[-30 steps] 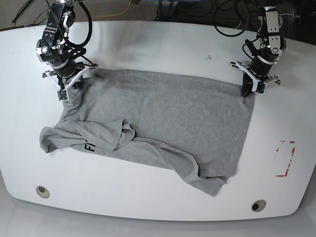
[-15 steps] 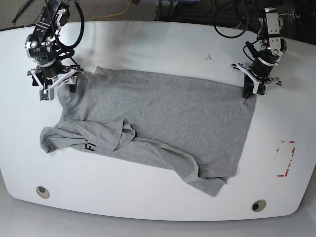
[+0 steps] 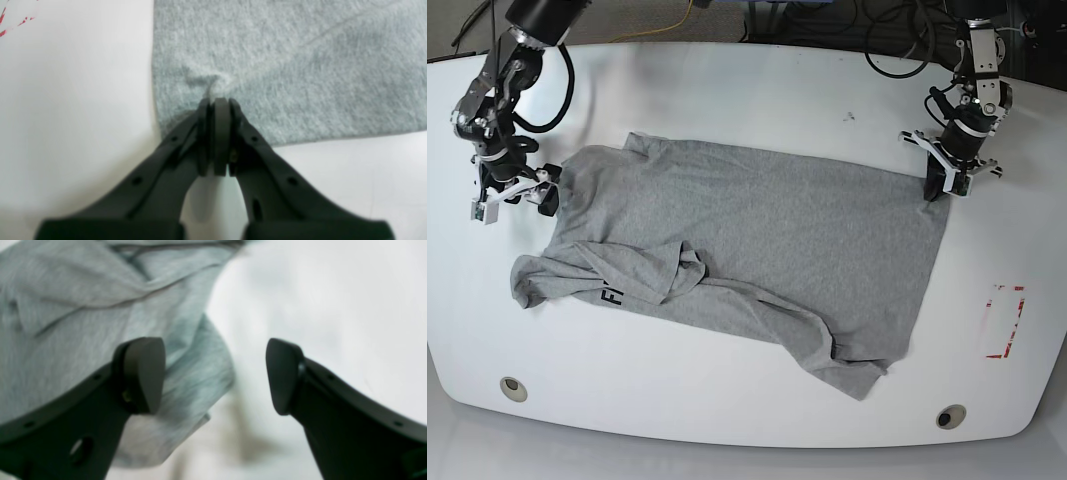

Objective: Layout the t-shirt on the table in an organized manner, then fold the t-shirt properly
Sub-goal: 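Lower the right gripper and pinch the other shirt corner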

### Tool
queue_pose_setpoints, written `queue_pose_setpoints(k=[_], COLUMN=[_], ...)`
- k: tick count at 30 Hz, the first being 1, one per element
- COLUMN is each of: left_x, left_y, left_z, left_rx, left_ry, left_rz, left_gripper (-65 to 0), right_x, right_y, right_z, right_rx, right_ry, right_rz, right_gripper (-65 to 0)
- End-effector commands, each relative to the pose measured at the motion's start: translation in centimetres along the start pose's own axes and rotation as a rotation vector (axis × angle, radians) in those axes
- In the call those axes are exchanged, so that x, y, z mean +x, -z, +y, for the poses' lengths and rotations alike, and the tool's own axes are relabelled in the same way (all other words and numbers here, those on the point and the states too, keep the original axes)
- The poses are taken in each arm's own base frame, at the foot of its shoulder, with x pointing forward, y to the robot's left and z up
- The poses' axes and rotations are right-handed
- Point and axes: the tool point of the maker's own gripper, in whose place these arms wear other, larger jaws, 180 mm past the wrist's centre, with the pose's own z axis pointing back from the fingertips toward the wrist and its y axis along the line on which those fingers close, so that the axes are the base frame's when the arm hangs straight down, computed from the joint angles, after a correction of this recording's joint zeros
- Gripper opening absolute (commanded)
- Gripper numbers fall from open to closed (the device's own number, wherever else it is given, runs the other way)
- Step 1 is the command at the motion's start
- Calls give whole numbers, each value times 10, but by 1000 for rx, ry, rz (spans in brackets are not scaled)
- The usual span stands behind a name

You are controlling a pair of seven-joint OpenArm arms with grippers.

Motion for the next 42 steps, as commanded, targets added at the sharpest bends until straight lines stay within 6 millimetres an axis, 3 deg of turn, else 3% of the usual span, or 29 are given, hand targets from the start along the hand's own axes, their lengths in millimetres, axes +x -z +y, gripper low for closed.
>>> queue_pose_setpoints(k=[1,5,14,17,33,37,42], left_x=[-11,-11,-11,-11,-5,-5,-5], left_y=[-2,-2,-2,-2,0,0,0], left_z=[6,6,6,6,8,8,8], left_rx=[13,13,13,13,17,17,17], left_ry=[37,37,37,37,39,39,39], left_rz=[62,62,61,62,49,49,49], left_gripper=[-650,-650,-650,-650,-650,-650,-650], right_x=[19,11,3,-9,-34,-37,-38], right_y=[3,10,13,16,27,29,29], right_z=[-6,-19,-16,-9,27,32,34], right_rx=[26,60,90,103,174,185,188], right_ry=[30,120,170,187,168,156,153], right_rz=[-46,-17,-7,20,103,114,118], right_gripper=[-200,-200,-202,-202,-208,-270,-407])
